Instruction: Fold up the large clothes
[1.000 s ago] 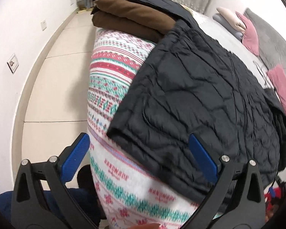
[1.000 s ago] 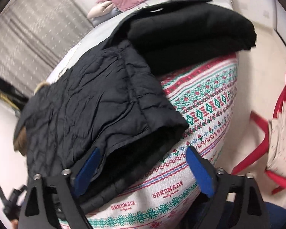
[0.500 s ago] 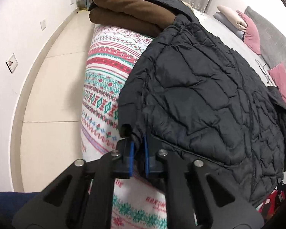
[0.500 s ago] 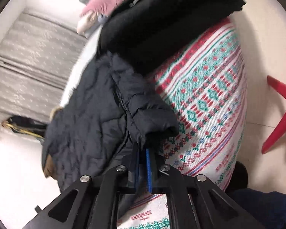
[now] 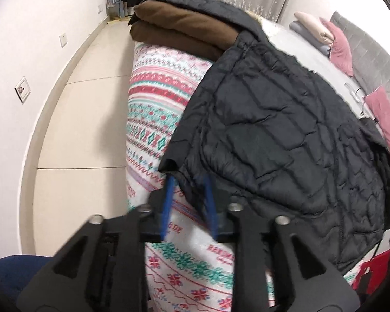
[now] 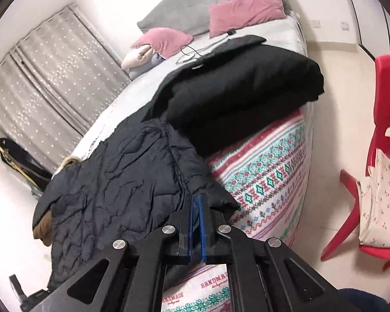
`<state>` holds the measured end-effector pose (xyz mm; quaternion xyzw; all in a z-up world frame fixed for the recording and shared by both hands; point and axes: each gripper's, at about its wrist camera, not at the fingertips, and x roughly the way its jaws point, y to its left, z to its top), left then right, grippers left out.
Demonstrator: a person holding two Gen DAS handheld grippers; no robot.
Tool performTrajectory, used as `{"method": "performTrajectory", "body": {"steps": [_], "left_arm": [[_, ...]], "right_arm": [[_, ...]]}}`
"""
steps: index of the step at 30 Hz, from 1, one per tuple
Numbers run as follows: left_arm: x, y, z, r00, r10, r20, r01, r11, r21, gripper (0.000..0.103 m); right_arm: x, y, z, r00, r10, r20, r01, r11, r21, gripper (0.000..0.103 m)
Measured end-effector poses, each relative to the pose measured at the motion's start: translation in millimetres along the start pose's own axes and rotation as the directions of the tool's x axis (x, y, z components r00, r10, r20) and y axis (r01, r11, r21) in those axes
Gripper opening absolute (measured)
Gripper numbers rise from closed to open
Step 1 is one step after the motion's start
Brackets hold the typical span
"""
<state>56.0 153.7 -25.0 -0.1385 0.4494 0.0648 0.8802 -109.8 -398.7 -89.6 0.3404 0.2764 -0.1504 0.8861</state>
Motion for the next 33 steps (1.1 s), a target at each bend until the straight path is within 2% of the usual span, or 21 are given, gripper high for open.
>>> {"method": "performTrajectory", "body": {"steps": [1, 2, 5, 8, 11, 13, 16, 17, 18, 19, 20, 21, 22, 23, 25, 26, 29, 31, 33], "left_arm": [[-2, -1, 2, 1.0, -0.01, 0.004, 0.01, 1.0, -0.007, 0.044], [-5, -2, 6, 1.0, -0.025, 0.009, 0.025, 0.999, -0.021, 0.048], [-15, -10, 19, 0.999, -0.04, 0.03, 0.041, 0.999, -0.027, 0.051], [-34, -27, 42, 0.996, -0.037, 0.082, 0.037, 0.999, 0.006, 0.054], [-63, -48, 71, 0.987, -0.046, 0.154, 0.038, 0.998, 0.056, 0.058], [-86, -62, 93, 0.977, -0.062, 0.203, 0.045, 0.995, 0.084, 0.065], [-134, -86, 132, 0.949, -0.103, 0.299, 0.067, 0.989, 0.128, 0.073], [-155, -95, 147, 0.932, -0.118, 0.342, 0.072, 0.987, 0.144, 0.077], [-169, -101, 158, 0.917, -0.13, 0.378, 0.076, 0.985, 0.154, 0.088], [-181, -104, 166, 0.901, -0.144, 0.41, 0.084, 0.983, 0.161, 0.097], [-186, -107, 172, 0.889, -0.156, 0.431, 0.091, 0.982, 0.168, 0.101], [-190, -110, 177, 0.872, -0.176, 0.456, 0.106, 0.979, 0.175, 0.103], [-188, -112, 179, 0.864, -0.192, 0.465, 0.121, 0.977, 0.178, 0.103], [-178, -115, 179, 0.868, -0.204, 0.453, 0.139, 0.975, 0.171, 0.103], [-147, -117, 176, 0.895, -0.229, 0.383, 0.179, 0.97, 0.161, 0.103], [-118, -120, 173, 0.914, -0.259, 0.314, 0.221, 0.963, 0.152, 0.103], [-33, -122, 159, 0.935, -0.316, 0.162, 0.305, 0.948, 0.09, 0.103], [20, -127, 149, 0.95, -0.305, 0.072, 0.301, 0.951, 0.067, 0.103], [61, -131, 136, 0.976, -0.216, 0.022, 0.214, 0.974, 0.078, 0.103]], "right_arm": [[-2, 0, 1, 1.0, 0.012, -0.001, -0.012, 1.0, -0.003, 0.006], [-1, 0, 1, 1.0, 0.014, -0.004, -0.014, 1.0, -0.011, 0.011], [7, 10, 3, 1.0, 0.016, -0.026, -0.017, 1.0, -0.018, 0.029], [10, 19, 8, 0.999, 0.033, -0.035, -0.034, 0.999, -0.026, 0.032], [7, 28, 26, 0.999, 0.036, 0.003, -0.036, 0.999, -0.038, 0.038], [3, 34, 43, 0.999, 0.044, 0.031, -0.043, 0.999, -0.031, 0.041], [2, 35, 78, 0.996, 0.07, 0.058, -0.071, 0.997, 0.023, 0.046], [3, 33, 90, 0.996, 0.071, 0.062, -0.074, 0.996, 0.049, 0.048], [6, 32, 103, 0.995, 0.075, 0.066, -0.08, 0.994, 0.079, 0.049], [9, 31, 113, 0.994, 0.081, 0.067, -0.087, 0.991, 0.097, 0.051], [15, 30, 126, 0.994, 0.091, 0.064, -0.098, 0.988, 0.118, 0.053], [23, 29, 139, 0.993, 0.106, 0.055, -0.113, 0.983, 0.143, 0.055], [30, 28, 148, 0.992, 0.12, 0.05, -0.126, 0.979, 0.162, 0.057], [40, 26, 159, 0.99, 0.134, 0.043, -0.14, 0.973, 0.186, 0.059], [59, 22, 175, 0.993, 0.116, 0.038, -0.122, 0.967, 0.225, 0.06], [71, 18, 181, 0.995, 0.096, 0.035, -0.102, 0.963, 0.25, 0.06], [104, 5, 187, 0.998, 0.052, 0.019, -0.056, 0.948, 0.313, 0.06], [121, -1, 186, 0.999, 0.044, 0.01, -0.045, 0.948, 0.315, 0.06], [132, -6, 190, 1.0, 0.015, 0.008, -0.017, 0.954, 0.299, 0.06]]}}
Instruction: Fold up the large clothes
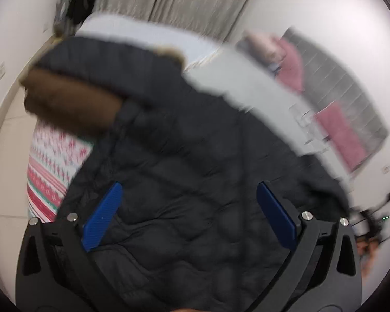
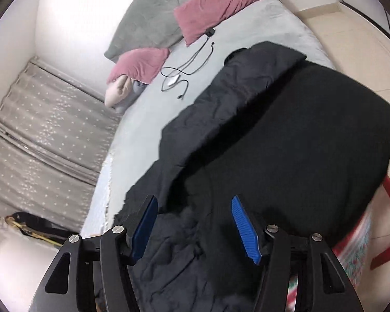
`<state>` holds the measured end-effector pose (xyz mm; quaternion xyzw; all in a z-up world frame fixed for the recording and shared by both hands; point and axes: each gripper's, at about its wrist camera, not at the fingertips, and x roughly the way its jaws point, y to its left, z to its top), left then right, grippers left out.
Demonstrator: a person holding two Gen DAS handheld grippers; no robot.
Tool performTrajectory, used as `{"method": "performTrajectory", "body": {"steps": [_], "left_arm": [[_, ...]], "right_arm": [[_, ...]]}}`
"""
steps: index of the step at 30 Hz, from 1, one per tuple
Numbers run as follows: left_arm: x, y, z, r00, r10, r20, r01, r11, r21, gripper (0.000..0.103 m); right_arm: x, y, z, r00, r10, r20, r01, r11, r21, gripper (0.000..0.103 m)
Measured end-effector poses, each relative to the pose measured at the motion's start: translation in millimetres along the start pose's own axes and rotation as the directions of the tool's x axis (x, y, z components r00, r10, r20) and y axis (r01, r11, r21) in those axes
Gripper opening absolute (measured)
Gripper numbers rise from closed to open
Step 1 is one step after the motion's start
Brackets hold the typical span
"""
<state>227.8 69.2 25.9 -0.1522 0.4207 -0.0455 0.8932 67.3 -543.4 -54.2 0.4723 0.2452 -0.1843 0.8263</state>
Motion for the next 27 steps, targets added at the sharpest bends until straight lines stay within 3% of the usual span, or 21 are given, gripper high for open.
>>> {"method": "performTrajectory", "body": {"steps": [2, 6, 8, 14, 17, 18, 20, 21, 23, 25, 27], "left_arm": [[20, -3, -4, 0.996, 0.084, -0.037, -0.082, 0.995, 0.063, 0.102], [26, -17, 3, 0.981, 0.175, 0.079, -0.189, 0.958, 0.216, 0.102], [39, -16, 7, 0.978, 0.199, 0.069, -0.21, 0.947, 0.244, 0.102], [60, 7, 24, 0.975, 0.221, 0.018, -0.219, 0.953, 0.208, 0.102], [61, 12, 31, 0.98, 0.2, 0.025, -0.201, 0.964, 0.172, 0.102], [64, 12, 31, 0.981, 0.192, 0.018, -0.192, 0.966, 0.172, 0.102], [64, 16, 34, 0.982, 0.187, 0.016, -0.187, 0.969, 0.165, 0.102], [64, 20, 36, 0.981, 0.193, 0.02, -0.194, 0.969, 0.155, 0.102], [63, 29, 42, 0.978, 0.205, 0.034, -0.207, 0.971, 0.122, 0.102], [60, 39, 48, 0.978, 0.204, 0.041, -0.206, 0.976, 0.075, 0.102], [56, 50, 53, 0.979, 0.198, 0.038, -0.199, 0.98, 0.022, 0.102]], "right_arm": [[4, 0, 9, 0.999, -0.019, 0.029, 0.02, 0.999, -0.03, 0.06], [23, -8, 30, 0.997, -0.061, 0.054, 0.061, 0.998, -0.013, 0.06], [34, -16, 37, 0.997, -0.056, 0.045, 0.055, 0.998, 0.031, 0.06], [65, -21, 76, 0.99, -0.11, 0.092, 0.102, 0.991, 0.084, 0.06], [94, -35, 97, 0.992, -0.105, 0.065, 0.091, 0.977, 0.194, 0.058], [101, -39, 102, 0.993, -0.099, 0.06, 0.083, 0.971, 0.224, 0.055], [120, -41, 112, 0.993, -0.113, 0.022, 0.103, 0.961, 0.255, 0.012], [123, -38, 116, 0.993, -0.121, 0.013, 0.113, 0.96, 0.257, 0.009], [113, -16, 124, 0.987, -0.135, 0.086, 0.115, 0.972, 0.207, 0.005], [97, 31, 128, 0.971, -0.148, 0.188, 0.14, 0.989, 0.056, 0.005], [81, 88, 118, 0.958, -0.1, 0.27, 0.133, 0.985, -0.108, 0.005]]}}
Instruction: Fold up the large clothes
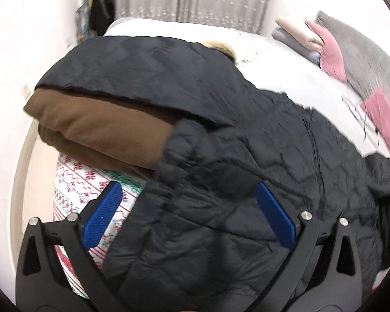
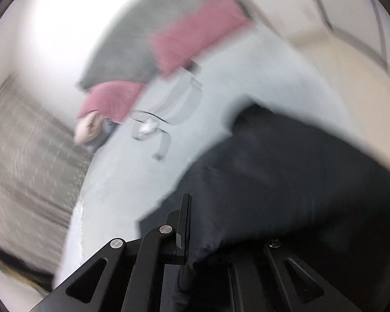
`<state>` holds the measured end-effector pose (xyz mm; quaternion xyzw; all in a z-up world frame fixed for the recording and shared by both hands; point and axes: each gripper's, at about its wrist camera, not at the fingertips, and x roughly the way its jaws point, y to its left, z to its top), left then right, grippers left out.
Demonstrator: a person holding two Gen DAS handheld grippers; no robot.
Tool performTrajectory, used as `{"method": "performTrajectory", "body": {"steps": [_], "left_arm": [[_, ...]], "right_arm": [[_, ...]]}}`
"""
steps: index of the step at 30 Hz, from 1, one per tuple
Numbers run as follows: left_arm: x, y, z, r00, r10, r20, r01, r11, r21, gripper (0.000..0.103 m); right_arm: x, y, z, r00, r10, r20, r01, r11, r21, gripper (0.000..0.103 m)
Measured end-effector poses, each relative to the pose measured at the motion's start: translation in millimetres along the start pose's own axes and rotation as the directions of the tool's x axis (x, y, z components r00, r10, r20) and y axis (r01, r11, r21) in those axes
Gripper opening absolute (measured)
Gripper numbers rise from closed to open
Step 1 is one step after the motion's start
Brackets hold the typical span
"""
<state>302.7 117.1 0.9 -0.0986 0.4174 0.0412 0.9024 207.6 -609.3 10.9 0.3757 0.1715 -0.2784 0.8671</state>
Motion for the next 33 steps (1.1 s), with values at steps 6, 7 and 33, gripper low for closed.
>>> {"method": "performTrajectory", "body": {"steps": [6, 7, 33], "left_arm": [[-3, 22, 5, 1.0, -0.019, -0.01, 0.018, 0.996, -0.087, 0.102], [-3, 26, 6, 1.0, -0.02, -0.009, 0.019, 0.995, -0.1, 0.102], [7, 66, 16, 0.983, -0.169, -0.076, 0.138, 0.939, -0.315, 0.102]], "right_arm": [[-41, 158, -55, 0.984, 0.165, 0.062, -0.127, 0.906, -0.404, 0.005], [-42, 176, -69, 0.982, 0.18, 0.052, -0.138, 0.884, -0.447, 0.005], [64, 313, -459, 0.982, -0.098, -0.162, -0.155, 0.076, -0.985, 0.044]]}}
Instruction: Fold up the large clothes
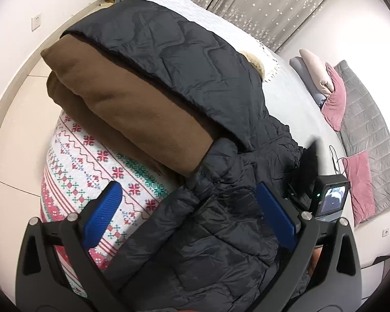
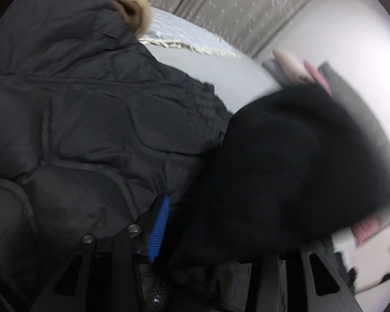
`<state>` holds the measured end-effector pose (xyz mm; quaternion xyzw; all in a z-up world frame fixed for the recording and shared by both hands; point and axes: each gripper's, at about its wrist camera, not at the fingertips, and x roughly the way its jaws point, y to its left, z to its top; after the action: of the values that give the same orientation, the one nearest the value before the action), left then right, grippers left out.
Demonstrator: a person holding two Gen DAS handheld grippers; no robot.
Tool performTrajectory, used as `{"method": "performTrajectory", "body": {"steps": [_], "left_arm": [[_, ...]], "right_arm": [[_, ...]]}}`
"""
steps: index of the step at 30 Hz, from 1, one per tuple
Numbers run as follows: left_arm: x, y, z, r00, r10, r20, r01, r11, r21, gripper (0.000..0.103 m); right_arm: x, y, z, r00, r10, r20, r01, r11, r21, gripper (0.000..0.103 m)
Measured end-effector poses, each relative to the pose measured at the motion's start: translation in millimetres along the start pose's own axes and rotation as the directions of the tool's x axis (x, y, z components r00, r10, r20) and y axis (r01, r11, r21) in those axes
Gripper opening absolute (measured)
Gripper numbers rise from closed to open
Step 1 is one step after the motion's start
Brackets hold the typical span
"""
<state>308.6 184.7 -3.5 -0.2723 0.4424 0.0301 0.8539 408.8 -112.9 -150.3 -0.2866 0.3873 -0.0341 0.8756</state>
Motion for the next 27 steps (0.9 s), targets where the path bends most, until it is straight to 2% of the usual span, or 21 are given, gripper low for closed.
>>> {"method": "performTrajectory", "body": {"steps": [4, 8, 11, 12, 14, 16, 17, 19, 20, 22, 23, 25, 26, 27], "left_arm": [[2, 1, 1, 1.0, 0.007, -0.001, -0.007, 1.0, -0.003, 0.102], [0, 4, 2, 1.0, 0.004, 0.004, -0.004, 1.0, -0.012, 0.102], [0, 5, 3, 1.0, 0.006, 0.002, -0.006, 1.0, -0.014, 0.102], [0, 5, 3, 1.0, 0.006, 0.001, -0.006, 1.0, -0.016, 0.102], [0, 6, 3, 1.0, 0.004, 0.0, -0.004, 1.0, -0.022, 0.102], [-1, 7, 2, 1.0, 0.0, 0.0, 0.0, 1.0, -0.024, 0.102], [-1, 6, 2, 1.0, -0.003, 0.0, 0.003, 1.0, -0.022, 0.102], [-1, 4, 2, 1.0, -0.006, 0.001, 0.006, 1.0, -0.014, 0.102], [-2, 3, 2, 1.0, -0.008, 0.003, 0.008, 1.0, -0.009, 0.102], [-2, 2, 1, 1.0, -0.008, 0.008, 0.009, 1.0, -0.008, 0.102], [-2, 2, 1, 1.0, -0.007, 0.01, 0.007, 1.0, -0.008, 0.102], [-1, 0, 1, 1.0, -0.003, 0.01, 0.003, 1.0, -0.006, 0.102], [-1, -1, 0, 1.0, 0.0, 0.01, 0.0, 1.0, -0.006, 0.102], [0, -2, 0, 1.0, 0.0, 0.011, 0.0, 1.0, -0.005, 0.102]], "right_arm": [[-10, -2, 10, 0.995, 0.096, 0.036, -0.098, 0.993, 0.071, 0.054], [-4, -2, 11, 0.976, 0.215, 0.029, -0.217, 0.964, 0.153, 0.055], [-4, -11, 10, 0.963, 0.267, 0.039, -0.27, 0.944, 0.188, 0.055], [-7, -19, 8, 0.954, 0.296, 0.056, -0.301, 0.93, 0.213, 0.055], [-17, -49, -1, 0.918, 0.382, 0.111, -0.397, 0.868, 0.298, 0.055], [-25, -79, -12, 0.89, 0.429, 0.152, -0.454, 0.812, 0.367, 0.056], [-26, -94, -19, 0.886, 0.434, 0.161, -0.461, 0.793, 0.397, 0.058], [-24, -128, -40, 0.902, 0.401, 0.16, -0.427, 0.771, 0.472, 0.06], [-23, -147, -55, 0.903, 0.396, 0.168, -0.422, 0.74, 0.523, 0.06], [-16, -184, -84, 0.876, 0.433, 0.212, -0.462, 0.628, 0.626, 0.06], [-13, -202, -100, 0.855, 0.451, 0.257, -0.492, 0.547, 0.677, 0.06], [-9, -231, -127, 0.839, 0.446, 0.312, -0.506, 0.427, 0.75, 0.06], [-8, -242, -138, 0.845, 0.427, 0.321, -0.495, 0.398, 0.772, 0.06], [-9, -248, -143, 0.852, 0.408, 0.328, -0.487, 0.388, 0.783, 0.06]]}}
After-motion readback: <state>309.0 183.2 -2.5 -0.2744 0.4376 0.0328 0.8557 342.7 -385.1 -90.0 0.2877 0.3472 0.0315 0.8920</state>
